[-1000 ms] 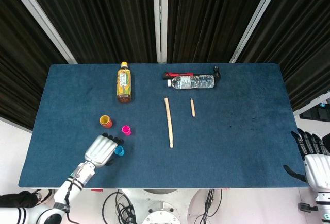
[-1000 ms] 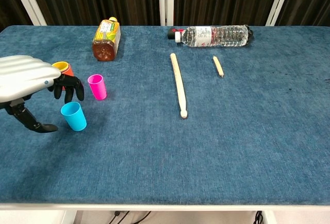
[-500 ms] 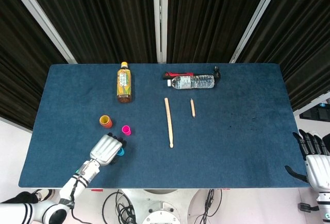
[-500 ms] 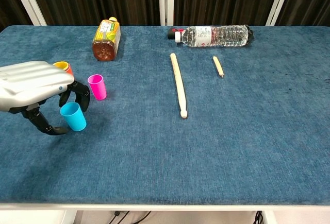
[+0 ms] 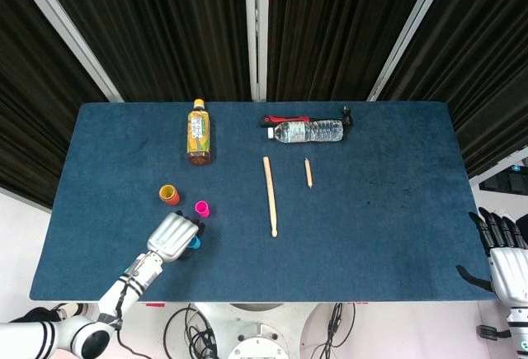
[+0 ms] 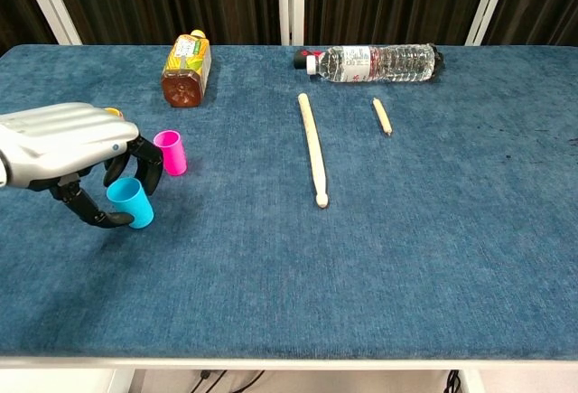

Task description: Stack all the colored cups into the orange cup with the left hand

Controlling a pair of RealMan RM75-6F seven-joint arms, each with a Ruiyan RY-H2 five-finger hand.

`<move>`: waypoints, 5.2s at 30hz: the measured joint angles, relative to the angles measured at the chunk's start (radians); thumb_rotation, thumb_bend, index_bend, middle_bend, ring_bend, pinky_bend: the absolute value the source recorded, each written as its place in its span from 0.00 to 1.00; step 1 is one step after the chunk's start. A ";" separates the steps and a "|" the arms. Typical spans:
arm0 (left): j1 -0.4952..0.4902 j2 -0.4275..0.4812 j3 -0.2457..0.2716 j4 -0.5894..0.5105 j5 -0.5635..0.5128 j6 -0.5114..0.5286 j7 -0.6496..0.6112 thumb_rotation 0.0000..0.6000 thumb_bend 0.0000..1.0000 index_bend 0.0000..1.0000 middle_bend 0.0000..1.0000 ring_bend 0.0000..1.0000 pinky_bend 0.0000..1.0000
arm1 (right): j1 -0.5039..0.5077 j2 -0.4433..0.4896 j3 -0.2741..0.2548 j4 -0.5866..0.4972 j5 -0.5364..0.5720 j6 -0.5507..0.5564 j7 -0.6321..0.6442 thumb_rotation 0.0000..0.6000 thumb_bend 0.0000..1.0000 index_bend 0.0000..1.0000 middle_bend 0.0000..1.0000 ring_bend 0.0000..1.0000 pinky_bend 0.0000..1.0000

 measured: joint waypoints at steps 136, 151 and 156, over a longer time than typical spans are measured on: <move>-0.199 -0.143 -0.092 0.237 -0.267 -0.051 0.056 1.00 0.23 0.50 0.51 0.56 0.47 | -0.003 0.007 -0.007 0.026 0.003 -0.012 0.035 1.00 0.12 0.00 0.00 0.00 0.00; -0.193 -0.109 -0.115 0.174 -0.254 -0.043 0.037 1.00 0.26 0.53 0.54 0.60 0.48 | 0.002 0.009 -0.007 0.016 0.003 -0.022 0.024 1.00 0.12 0.00 0.00 0.00 0.00; -0.193 -0.034 -0.150 0.061 -0.279 -0.023 0.037 1.00 0.26 0.53 0.54 0.60 0.48 | 0.004 0.011 -0.007 0.008 -0.002 -0.019 0.019 1.00 0.12 0.00 0.00 0.00 0.00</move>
